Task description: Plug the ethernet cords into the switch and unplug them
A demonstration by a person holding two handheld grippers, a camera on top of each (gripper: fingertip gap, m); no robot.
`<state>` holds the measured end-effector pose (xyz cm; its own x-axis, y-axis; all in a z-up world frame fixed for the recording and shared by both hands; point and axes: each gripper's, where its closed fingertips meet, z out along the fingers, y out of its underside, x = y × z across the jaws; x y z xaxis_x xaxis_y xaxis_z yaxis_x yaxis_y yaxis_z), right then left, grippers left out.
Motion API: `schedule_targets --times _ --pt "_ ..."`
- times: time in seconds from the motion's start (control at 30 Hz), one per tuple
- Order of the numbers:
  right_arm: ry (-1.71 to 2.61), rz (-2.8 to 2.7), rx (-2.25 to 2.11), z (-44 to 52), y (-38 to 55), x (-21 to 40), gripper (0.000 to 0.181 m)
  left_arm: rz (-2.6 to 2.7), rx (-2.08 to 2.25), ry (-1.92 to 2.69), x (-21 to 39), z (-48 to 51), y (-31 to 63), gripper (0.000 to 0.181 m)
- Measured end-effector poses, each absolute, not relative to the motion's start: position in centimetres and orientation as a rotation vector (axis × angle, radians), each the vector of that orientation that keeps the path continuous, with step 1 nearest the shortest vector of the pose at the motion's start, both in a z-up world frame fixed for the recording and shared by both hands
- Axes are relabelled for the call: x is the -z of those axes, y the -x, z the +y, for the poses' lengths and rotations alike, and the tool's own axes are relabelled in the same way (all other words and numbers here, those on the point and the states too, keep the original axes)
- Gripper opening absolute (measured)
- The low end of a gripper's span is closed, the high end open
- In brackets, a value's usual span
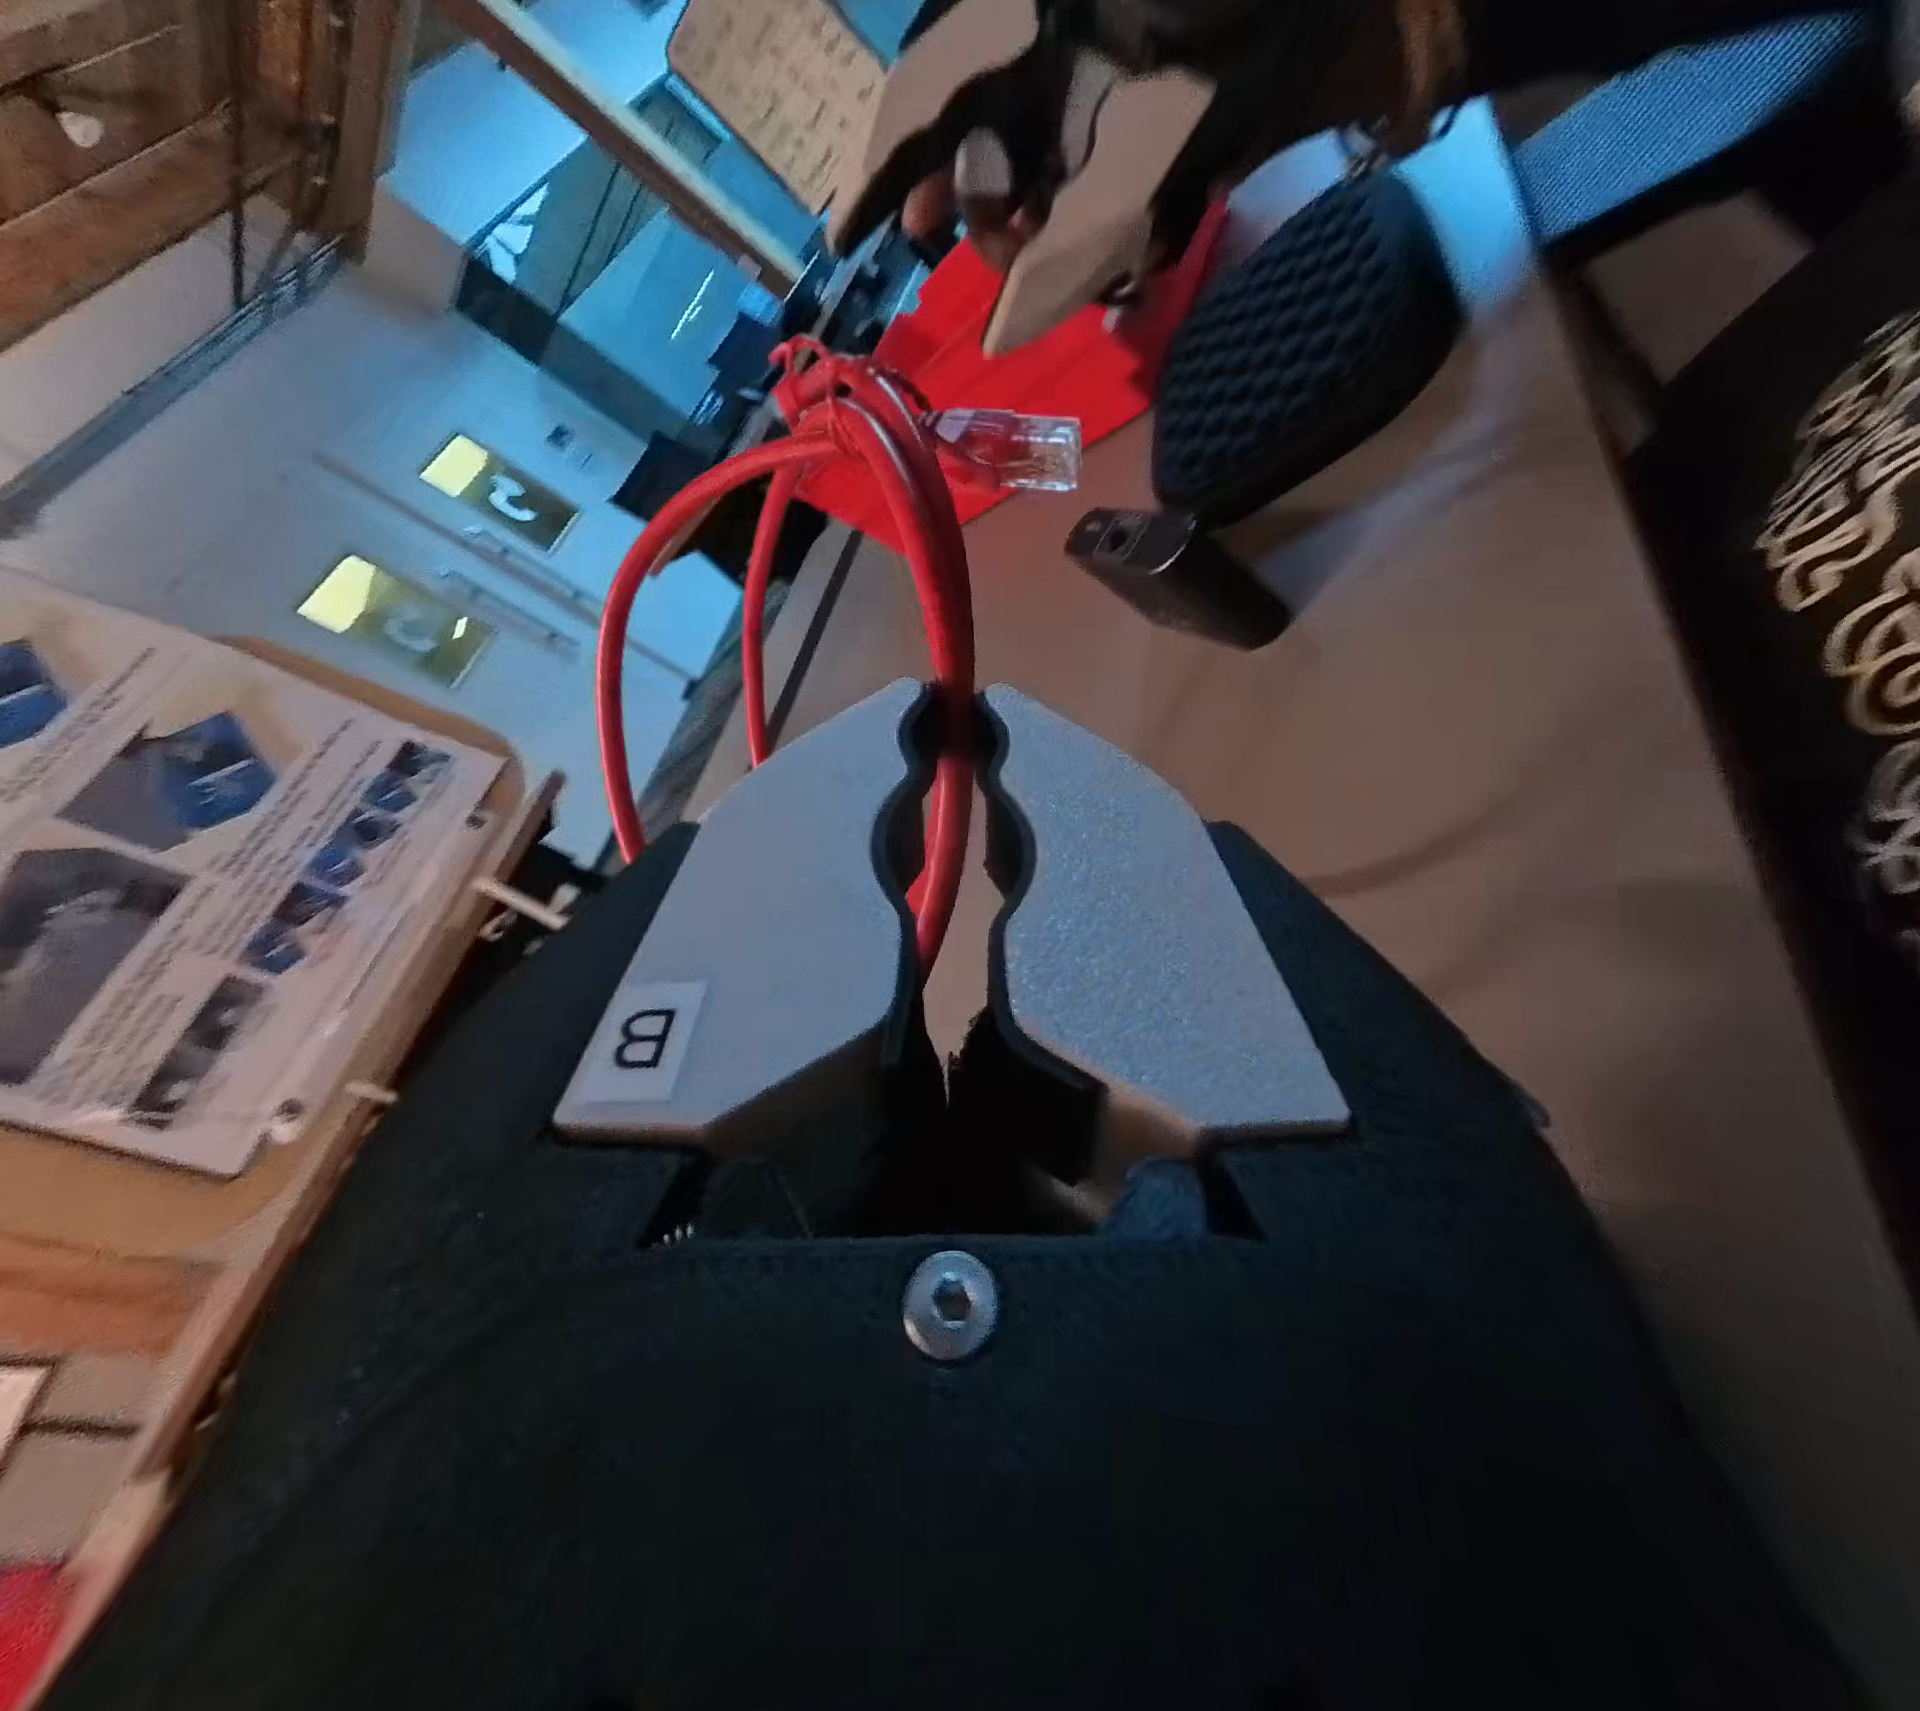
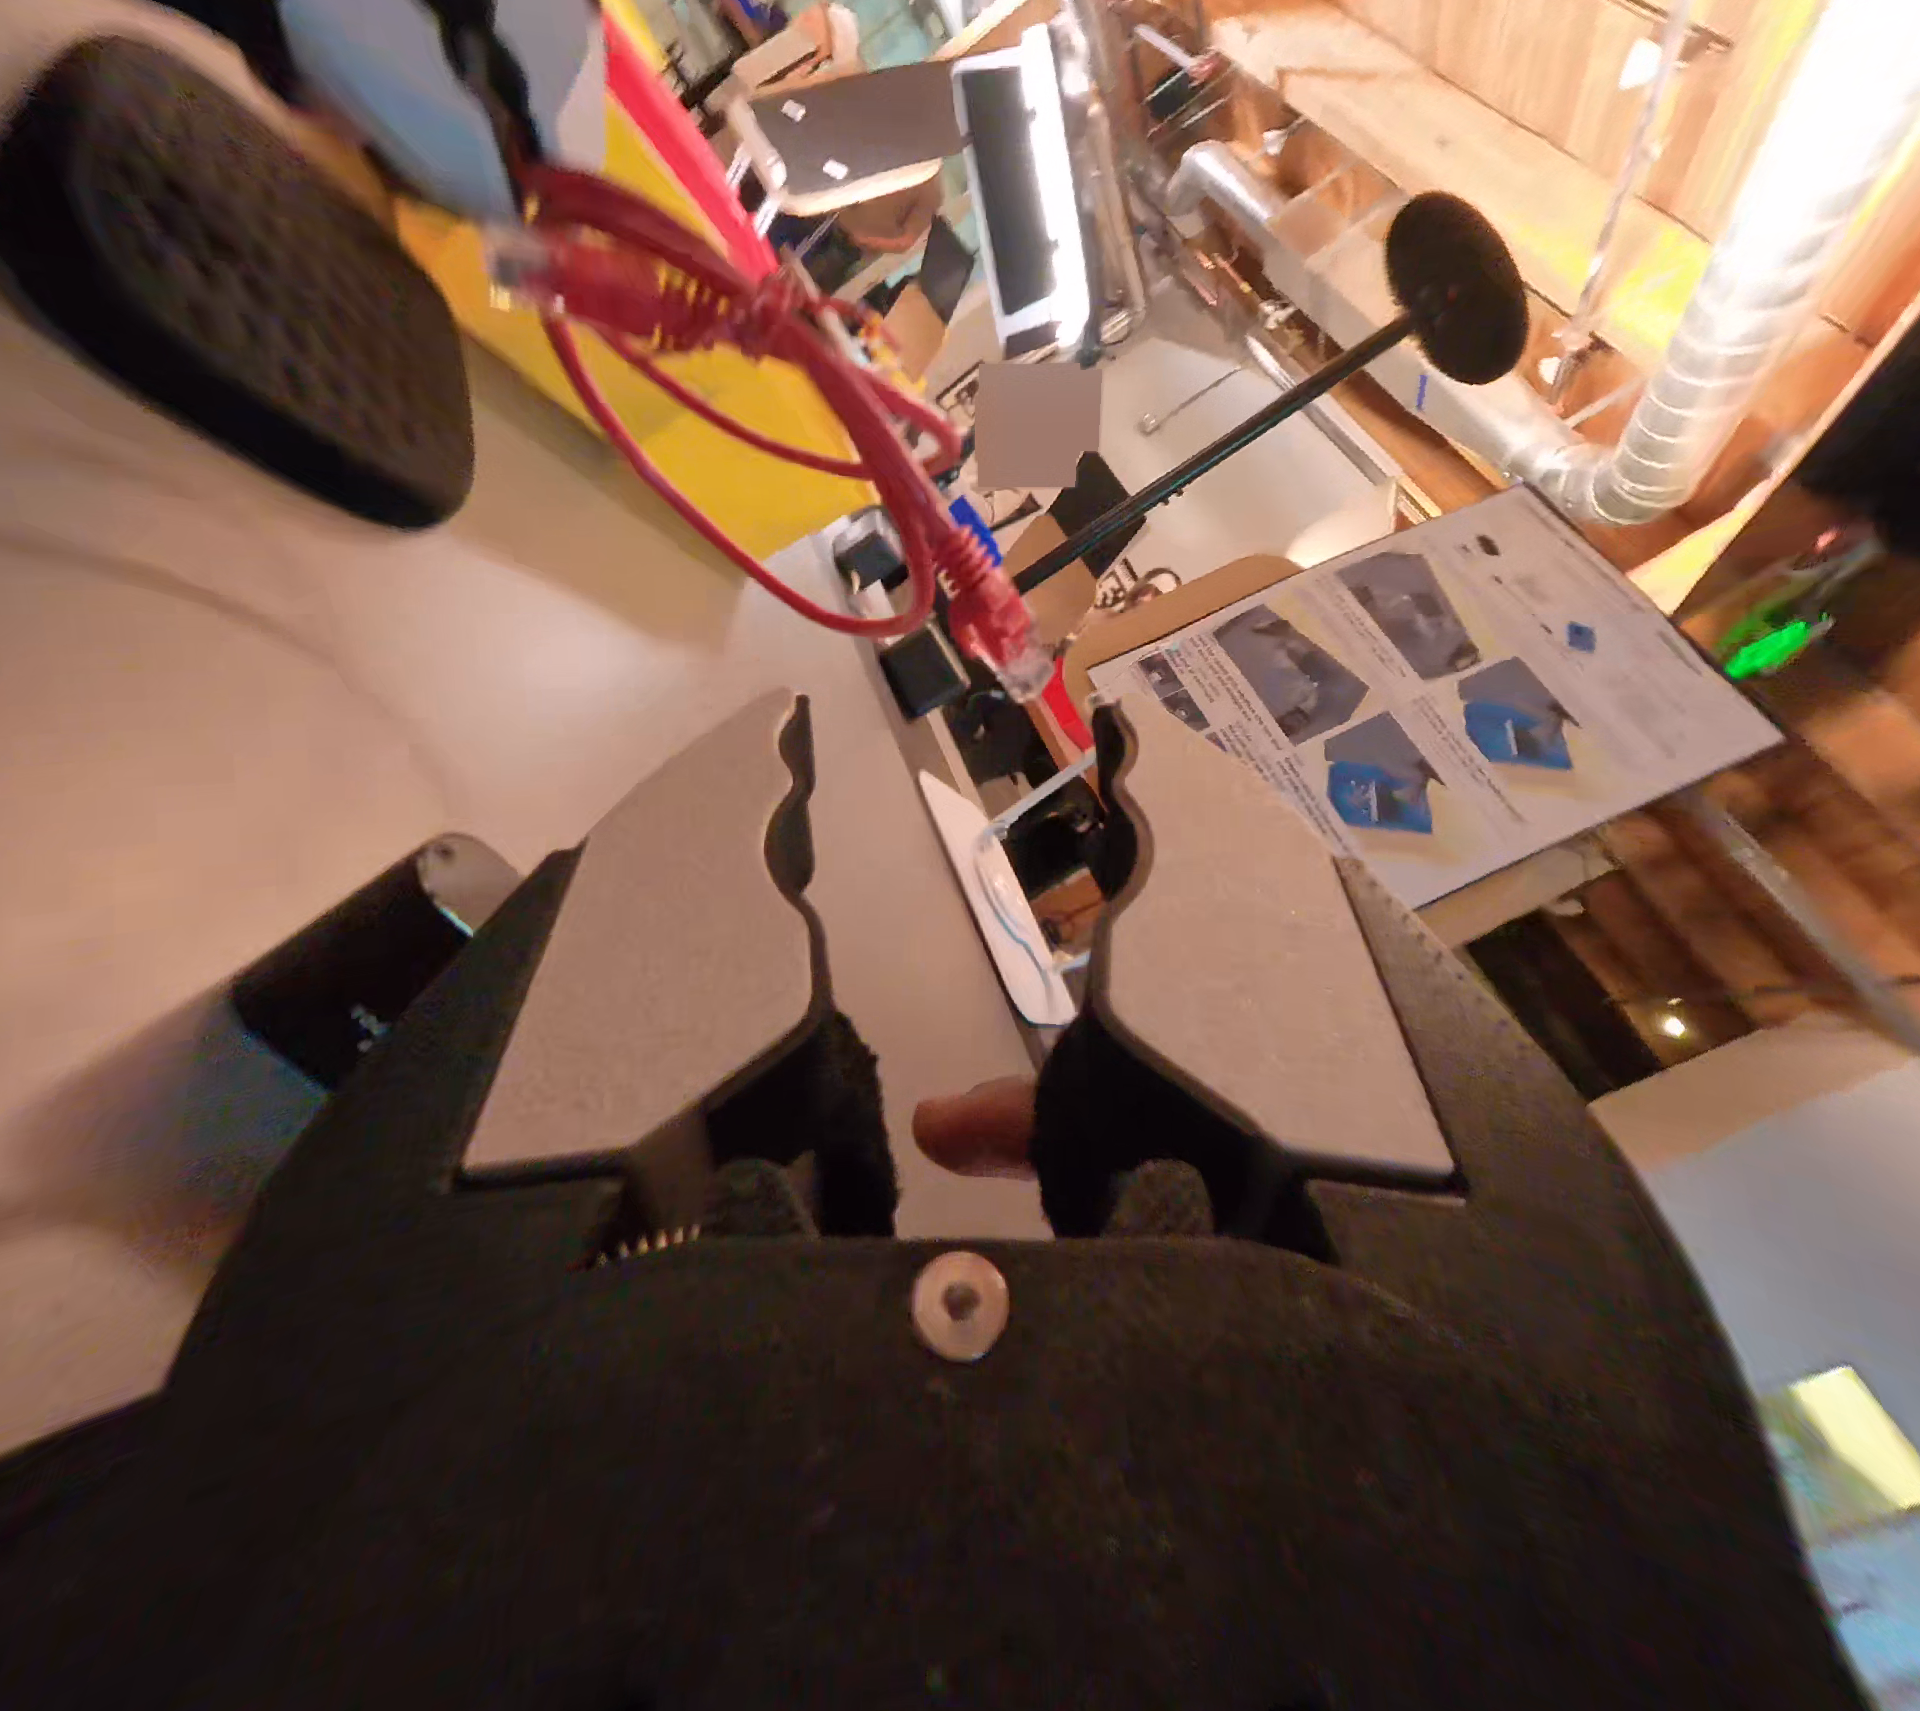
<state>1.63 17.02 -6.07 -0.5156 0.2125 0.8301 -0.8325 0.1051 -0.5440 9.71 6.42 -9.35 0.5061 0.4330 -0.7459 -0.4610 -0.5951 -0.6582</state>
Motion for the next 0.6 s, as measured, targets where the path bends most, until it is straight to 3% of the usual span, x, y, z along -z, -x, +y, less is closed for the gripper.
schedule_targets --times 0.27,0.33,0.4,0.6 --pt "-0.801 -1.454 -1.369 14.7 -1.7 7.0 0.049 0.065 -0.989 1.788 9.3 7.4 -11.9 0.005" --pt "-0.829 -1.386 -1.347 14.3 -2.3 6.8 0.041 0.055 -0.943 1.754 9.1 7.5 -12.2 0.005" --pt "-0.827 -1.319 -1.367 14.2 -3.0 6.2 0.016 0.039 -0.917 1.738 9.1 7.4 -12.2 0.005" --pt "-0.747 -1.517 -1.550 14.1 -3.4 6.2 0.015 0.020 -0.876 1.622 7.6 6.8 -13.0 0.009"
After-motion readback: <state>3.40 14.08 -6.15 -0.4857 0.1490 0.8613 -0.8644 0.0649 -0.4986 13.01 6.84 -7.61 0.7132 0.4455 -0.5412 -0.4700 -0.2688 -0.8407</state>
